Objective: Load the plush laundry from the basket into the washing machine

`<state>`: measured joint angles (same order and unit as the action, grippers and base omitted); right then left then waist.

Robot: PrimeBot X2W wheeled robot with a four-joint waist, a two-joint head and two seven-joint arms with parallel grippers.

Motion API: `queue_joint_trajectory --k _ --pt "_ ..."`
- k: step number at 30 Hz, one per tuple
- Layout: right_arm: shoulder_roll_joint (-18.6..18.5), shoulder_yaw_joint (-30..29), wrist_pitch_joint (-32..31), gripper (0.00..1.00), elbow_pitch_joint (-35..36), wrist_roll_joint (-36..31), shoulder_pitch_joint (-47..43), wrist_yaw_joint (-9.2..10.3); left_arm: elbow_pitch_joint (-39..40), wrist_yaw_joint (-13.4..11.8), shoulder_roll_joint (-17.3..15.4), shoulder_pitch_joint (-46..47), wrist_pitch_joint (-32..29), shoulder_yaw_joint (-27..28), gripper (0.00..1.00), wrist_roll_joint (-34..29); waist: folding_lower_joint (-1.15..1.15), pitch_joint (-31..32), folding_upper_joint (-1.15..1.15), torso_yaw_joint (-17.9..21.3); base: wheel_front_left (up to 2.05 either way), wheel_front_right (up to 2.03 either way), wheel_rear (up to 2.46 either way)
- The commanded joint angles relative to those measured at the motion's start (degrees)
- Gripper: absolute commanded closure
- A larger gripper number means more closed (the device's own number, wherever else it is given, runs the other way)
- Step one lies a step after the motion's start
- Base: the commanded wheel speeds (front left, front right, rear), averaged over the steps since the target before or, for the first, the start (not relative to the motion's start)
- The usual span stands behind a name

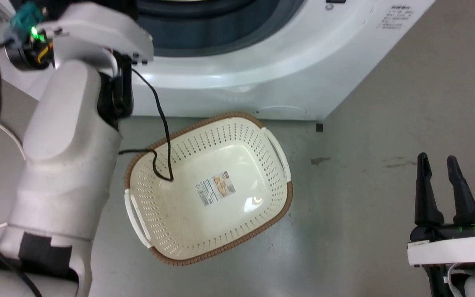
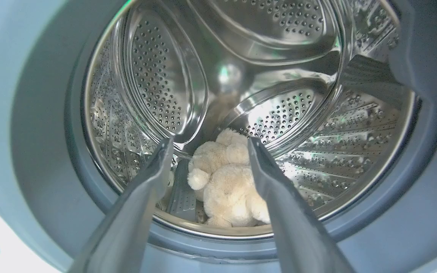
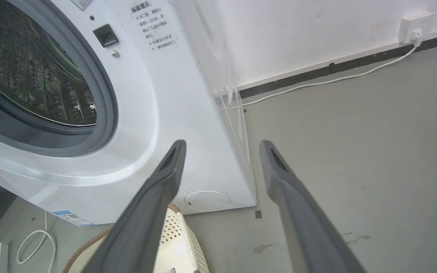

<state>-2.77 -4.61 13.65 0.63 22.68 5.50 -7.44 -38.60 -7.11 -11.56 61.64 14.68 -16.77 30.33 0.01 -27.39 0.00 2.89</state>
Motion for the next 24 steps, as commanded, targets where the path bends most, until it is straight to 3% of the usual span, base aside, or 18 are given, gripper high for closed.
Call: queue_joint_trajectory --k 1,12,24 --pt "-0.1 0.1 0.0 0.0 -0.4 0.2 0.3 -0.05 1.8 -0.5 0.3 -2.8 0.3 1.0 0.0 -0.3 -0.01 2.0 0.0 -0.4 0.0 0.0 0.0" --pt "-0.1 1.5 0.3 0.0 -3.3 1.4 -1.0 -0.05 8.9 -1.9 1.4 -14.4 0.3 4.8 0.0 -3.0 -0.01 9.2 0.0 -0.4 0.0 0.0 0.0" --pt "-0.1 2.2 0.7 0.0 -5.5 2.2 -3.4 -0.05 12.6 -0.5 0.1 -24.7 0.3 2.1 0.0 -6.5 -0.01 16.5 0.0 -0.6 0.0 0.0 0.0"
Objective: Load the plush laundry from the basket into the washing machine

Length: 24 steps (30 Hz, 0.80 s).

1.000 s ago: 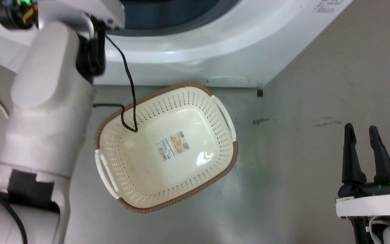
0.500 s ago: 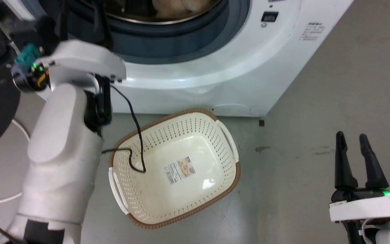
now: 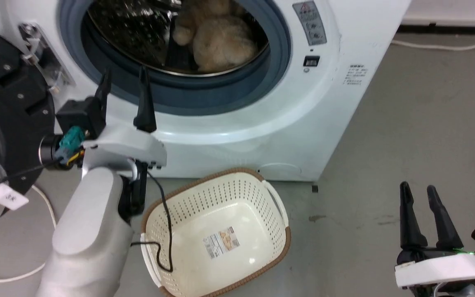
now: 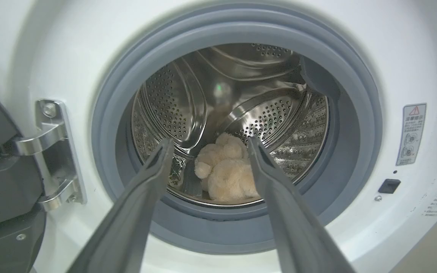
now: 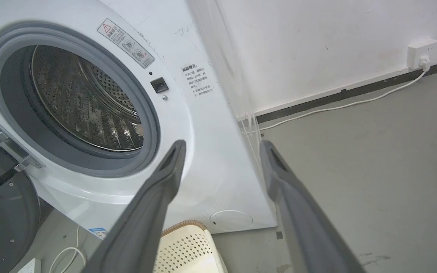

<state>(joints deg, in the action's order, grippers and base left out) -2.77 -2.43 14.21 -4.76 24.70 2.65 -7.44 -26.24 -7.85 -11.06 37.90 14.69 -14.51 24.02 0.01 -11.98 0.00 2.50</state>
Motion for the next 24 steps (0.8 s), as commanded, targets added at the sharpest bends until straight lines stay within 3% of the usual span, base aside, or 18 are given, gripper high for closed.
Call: queue_joint_trajectory --k 1,11,24 --pt "-0.1 0.1 0.2 0.0 -0.2 0.2 -0.8 -0.05 0.5 0.3 -0.5 -1.7 0.2 -0.3 0.0 -0.2 -0.01 1.7 0.0 -0.3 0.0 0.0 0.0" --pt "-0.1 0.1 0.0 0.0 -0.5 -0.7 -4.0 -0.05 4.6 0.1 -1.3 -10.7 -0.5 0.5 0.0 2.5 -0.01 7.5 0.0 -1.2 0.0 0.0 0.0" --pt "-0.1 -0.7 -1.6 0.0 1.1 -3.6 -7.9 -0.05 12.4 -3.0 -4.2 -23.0 -2.0 2.0 0.0 3.6 -0.01 12.5 0.0 -2.8 0.0 0.0 0.0"
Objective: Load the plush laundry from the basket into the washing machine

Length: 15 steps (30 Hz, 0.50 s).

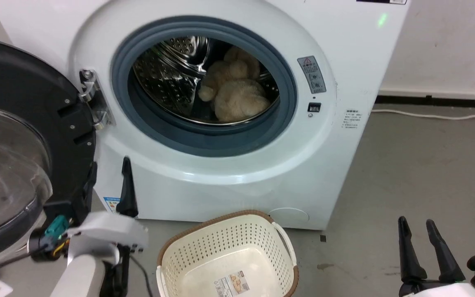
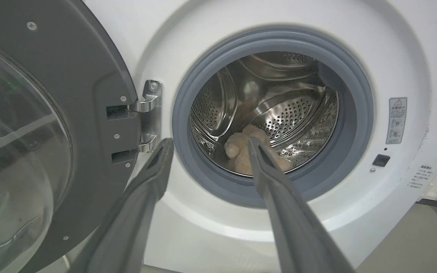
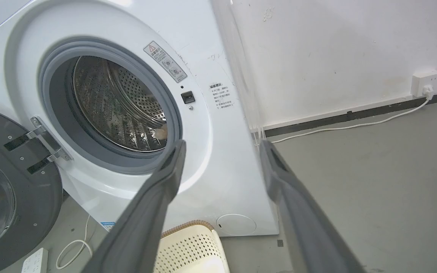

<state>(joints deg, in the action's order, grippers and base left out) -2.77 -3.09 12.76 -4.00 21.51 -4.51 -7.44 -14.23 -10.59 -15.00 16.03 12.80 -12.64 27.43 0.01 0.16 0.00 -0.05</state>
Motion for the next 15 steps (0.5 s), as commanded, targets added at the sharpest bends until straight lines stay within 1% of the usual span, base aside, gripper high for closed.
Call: queue_joint_trajectory --k 1,7,15 --pt "-0.1 -0.1 -0.2 0.0 0.5 -0.5 -1.0 -0.05 1.1 -0.5 -0.5 -2.1 -0.3 0.2 0.0 0.3 -0.01 0.5 0.0 -0.3 0.0 0.0 0.0" --pt "-0.1 -0.2 -0.7 0.0 1.4 -2.4 -2.3 -0.05 4.9 -1.1 -1.4 -6.9 -1.4 0.6 0.0 1.3 -0.01 1.3 0.0 -0.6 0.0 0.0 0.0" --pt "-0.1 -0.5 -0.9 0.0 2.5 -4.9 -3.6 -0.05 8.1 0.0 -3.3 -11.5 -2.6 -0.2 0.0 1.8 -0.01 2.0 0.0 -0.8 0.0 0.0 0.0"
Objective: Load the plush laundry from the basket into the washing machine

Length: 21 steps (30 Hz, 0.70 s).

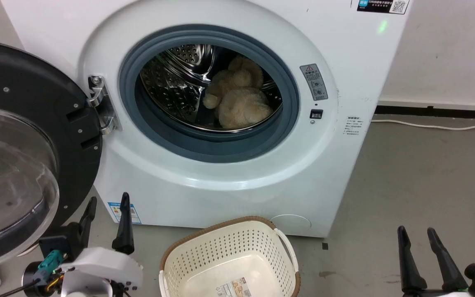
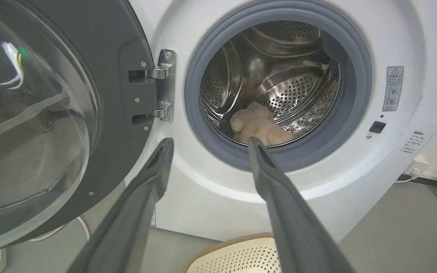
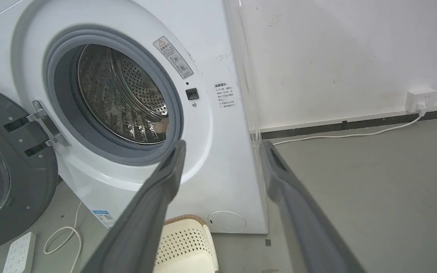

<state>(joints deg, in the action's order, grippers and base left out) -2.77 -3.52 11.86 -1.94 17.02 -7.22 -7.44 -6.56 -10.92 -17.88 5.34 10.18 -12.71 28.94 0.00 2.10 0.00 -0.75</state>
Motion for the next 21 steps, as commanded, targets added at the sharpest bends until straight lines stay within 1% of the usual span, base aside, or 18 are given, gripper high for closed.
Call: queue_joint_trajectory --k 1,9,14,21 --pt "-0.1 -0.1 -0.1 0.0 0.5 -0.6 -1.1 -0.05 0.8 0.5 -0.6 -1.2 0.1 -0.1 0.0 0.4 0.0 0.2 0.0 -0.1 0.0 0.0 0.0" --pt "-0.1 0.4 -0.4 0.0 1.5 -3.6 -2.5 -0.05 2.1 1.8 -1.5 -4.2 0.8 -0.9 0.0 0.6 0.0 0.9 0.0 -0.4 0.0 0.0 0.0" --pt "-0.1 0.2 -0.7 0.0 2.1 -5.0 -3.2 -0.05 2.9 1.6 -2.7 -5.5 -0.5 -1.7 0.0 0.0 0.0 1.1 0.0 -0.5 0.0 0.0 0.0" --pt "-0.1 0.2 -1.6 0.0 2.9 -6.3 -3.9 -0.05 4.4 0.8 -3.8 -6.1 -2.3 -2.5 0.0 -1.0 0.0 1.3 0.0 -0.6 0.0 0.0 0.0"
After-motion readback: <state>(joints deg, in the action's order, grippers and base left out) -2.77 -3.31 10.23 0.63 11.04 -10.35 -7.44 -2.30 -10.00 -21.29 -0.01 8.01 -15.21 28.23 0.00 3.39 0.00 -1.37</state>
